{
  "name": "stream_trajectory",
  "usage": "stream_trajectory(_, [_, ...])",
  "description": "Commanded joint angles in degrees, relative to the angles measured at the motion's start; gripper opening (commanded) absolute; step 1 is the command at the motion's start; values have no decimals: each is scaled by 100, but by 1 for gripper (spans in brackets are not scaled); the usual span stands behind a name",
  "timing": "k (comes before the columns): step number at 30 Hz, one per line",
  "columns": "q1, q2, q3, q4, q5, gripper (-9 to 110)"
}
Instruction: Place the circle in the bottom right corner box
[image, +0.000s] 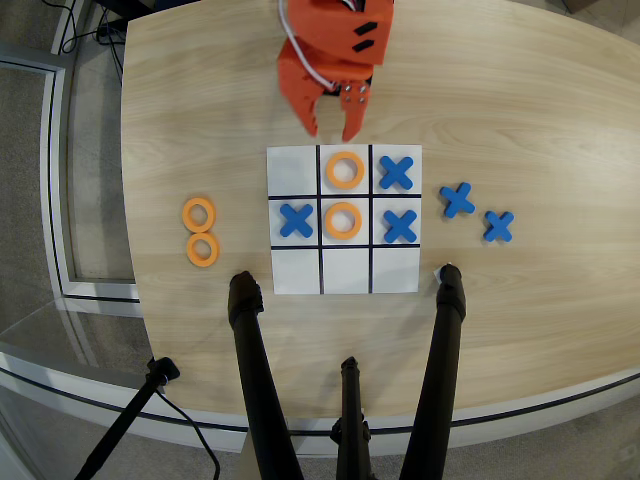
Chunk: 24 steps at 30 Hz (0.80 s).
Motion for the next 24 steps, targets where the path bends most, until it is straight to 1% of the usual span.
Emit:
stream_trajectory(1, [396,-1670,-1081,-729,53,13])
stream_trajectory(5, [984,-3199,-1714,-1995,0,13])
stream_trajectory(7, [1283,-3797,-2021,-2435,-97,13])
stream_trajectory(15, [2373,-6100,-3735,-2918,-483,13])
stream_trajectory(24, [2777,-7541,-4386,-3164,-659,13])
